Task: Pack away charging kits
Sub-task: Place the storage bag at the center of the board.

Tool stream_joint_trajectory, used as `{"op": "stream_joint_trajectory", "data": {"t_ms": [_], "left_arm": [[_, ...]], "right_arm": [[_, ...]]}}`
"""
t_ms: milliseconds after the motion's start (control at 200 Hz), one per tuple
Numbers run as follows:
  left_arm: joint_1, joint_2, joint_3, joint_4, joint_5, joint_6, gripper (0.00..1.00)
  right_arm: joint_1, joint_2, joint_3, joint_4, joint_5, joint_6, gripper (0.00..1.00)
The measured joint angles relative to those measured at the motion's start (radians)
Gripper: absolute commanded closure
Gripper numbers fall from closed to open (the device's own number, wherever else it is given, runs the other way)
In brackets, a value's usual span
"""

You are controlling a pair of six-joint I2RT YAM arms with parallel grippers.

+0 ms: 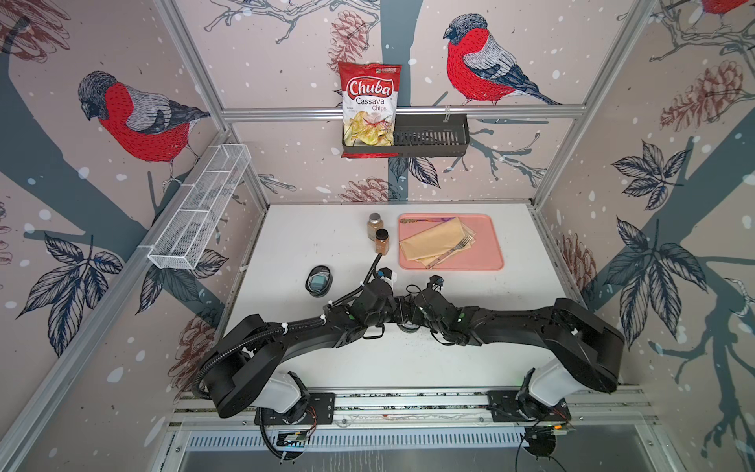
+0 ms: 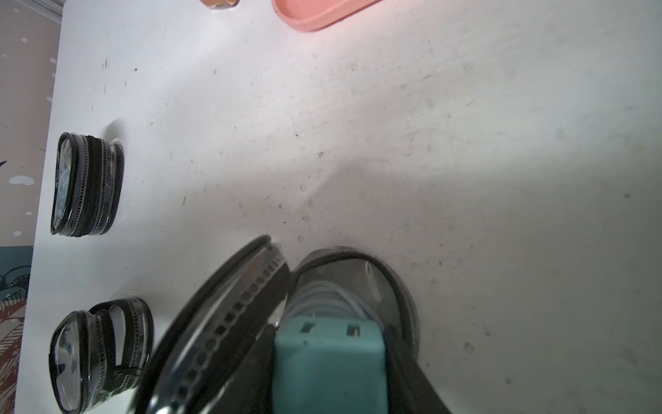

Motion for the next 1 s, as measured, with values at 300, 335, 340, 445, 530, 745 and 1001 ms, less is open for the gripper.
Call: {"op": "stream_joint_trajectory", "data": {"t_ms": [300, 335, 340, 445, 530, 745, 1001], "left_arm": [[-0.005, -0.015, -0.004, 0.002, -0.016, 0.000, 1.00], [-0.006, -0.015, -0.005, 0.002, -0.019, 0.000, 1.00], [-0.006, -0.015, -0.005, 0.002, -0.020, 0.000, 1.00], [-0.006, -0.015, -0.008, 0.006, -0.027, -0.002, 1.00], [-0.006, -0.016, -0.010, 0.007, -0.030, -0.003, 1.00], [-0.008, -0.032, -0.018, 0.027, -0.031, -0.003, 0.98], [-0.015, -0.123, -0.003, -0.018, -0.051, 0.002, 0.33]], "right_arm": [[0.001, 0.014, 0.006, 0.010, 0.004, 0.001, 0.49], [0.000, 0.014, 0.006, 0.008, 0.004, 0.002, 0.46], [0.000, 0.014, 0.006, 0.007, 0.004, 0.002, 0.46], [-0.003, 0.008, 0.006, -0.008, 0.007, 0.003, 0.39], [-0.004, -0.004, 0.006, -0.020, 0.010, 0.003, 0.37], [-0.012, -0.078, 0.000, -0.072, 0.011, 0.000, 0.37], [-0.036, -0.236, -0.077, -0.110, 0.051, 0.032, 0.33]]}}
